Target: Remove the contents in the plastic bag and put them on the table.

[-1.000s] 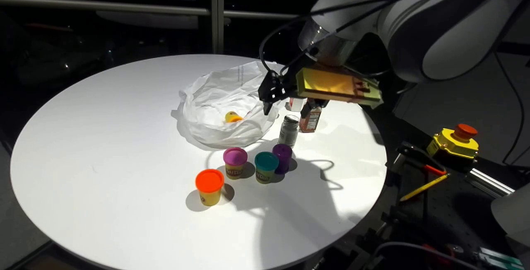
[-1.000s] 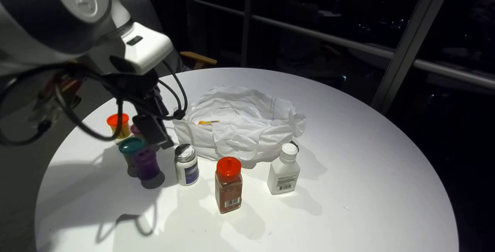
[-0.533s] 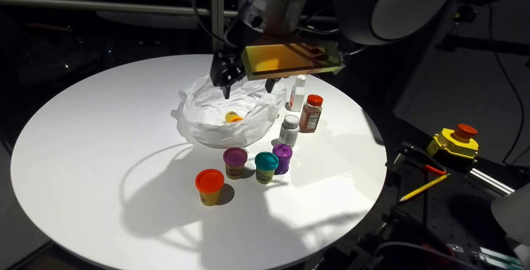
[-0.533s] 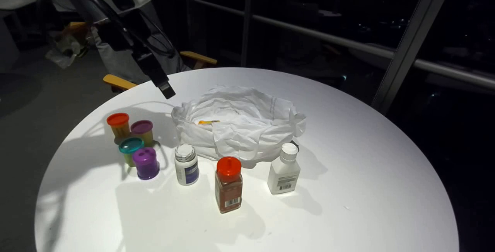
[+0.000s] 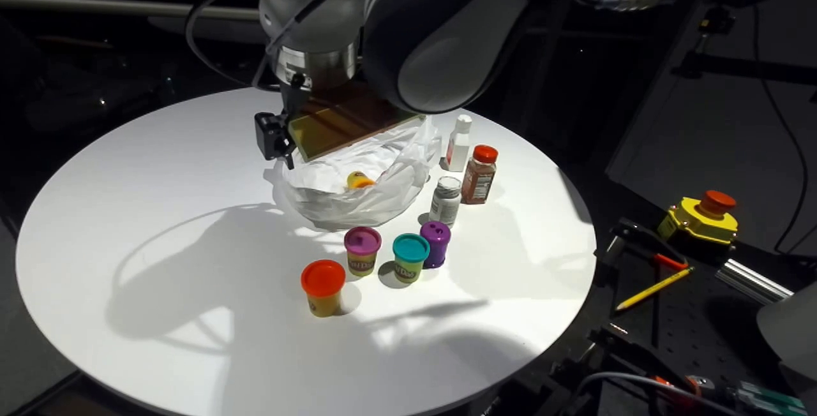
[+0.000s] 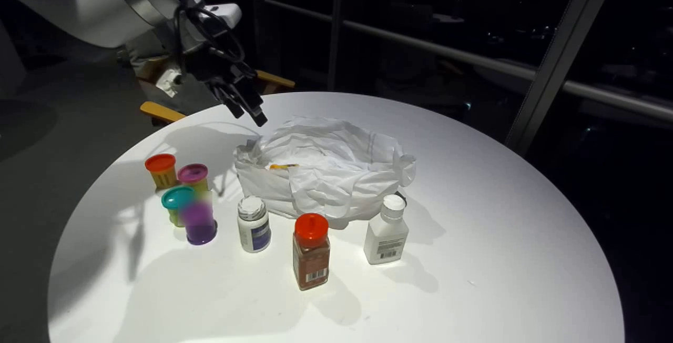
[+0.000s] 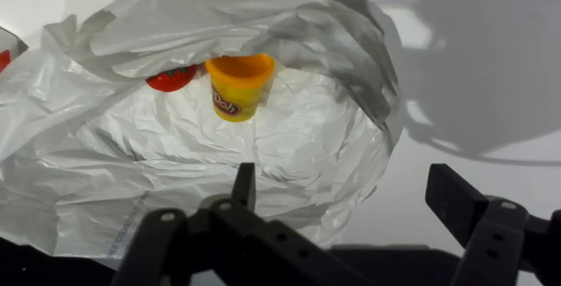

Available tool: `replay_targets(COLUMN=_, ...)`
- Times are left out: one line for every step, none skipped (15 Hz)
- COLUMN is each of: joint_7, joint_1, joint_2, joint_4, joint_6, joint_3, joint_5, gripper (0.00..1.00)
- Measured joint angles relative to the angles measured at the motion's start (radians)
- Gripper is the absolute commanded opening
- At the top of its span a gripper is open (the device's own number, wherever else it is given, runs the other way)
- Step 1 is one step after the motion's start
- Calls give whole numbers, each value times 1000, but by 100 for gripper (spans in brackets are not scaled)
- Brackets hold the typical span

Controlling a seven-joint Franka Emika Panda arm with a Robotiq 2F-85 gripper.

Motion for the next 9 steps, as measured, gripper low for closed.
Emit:
replay_targets(joint_7=-16, joint_1=-34, joint_2=29, joint_4=32, joint_6=-2, joint_3=17, joint_5=0, gripper=100)
replay_targets(joint_7=-32, joint_1=-65, joint_2=52, joint_4=55, joint_6=-2, joint_3=32, joint_5=0, gripper=100)
replay_targets(joint_7=-48, joint_1=-96, joint_2=70, joint_4=73, joint_6=-2, joint_3=49, joint_5=1, gripper=100)
replay_targets(joint_7=-65, joint_1=-127, joint_2=83, joint_4=85, joint_6=-2, joint_3=66, joint_5=1, gripper=100)
replay_targets(joint_7=-83, joint_1=-157, joint_2=92, joint_4=91, joint_6=0, joint_3=83, joint_5=2, gripper=100)
replay_targets(joint_7=-106, joint_1=-188, joint_2=95, joint_4=92, joint_6=4, joint_3=103, joint_5=6, gripper=100)
replay_targets(joint_7=-131, joint_1=-221, joint_2=98, joint_4=92, joint_6=12, joint_3=127, joint_5=12, gripper=100)
replay_targets(joint_7=-159, joint_1=-254, joint_2=99, joint_4=90, joint_6=22, joint_3=151, joint_5=21, gripper=100)
replay_targets(joint_7=-186, joint_1=-284, joint_2=102, joint_4=90, joint_6=27, joint_3=174, joint_5=32, gripper=100)
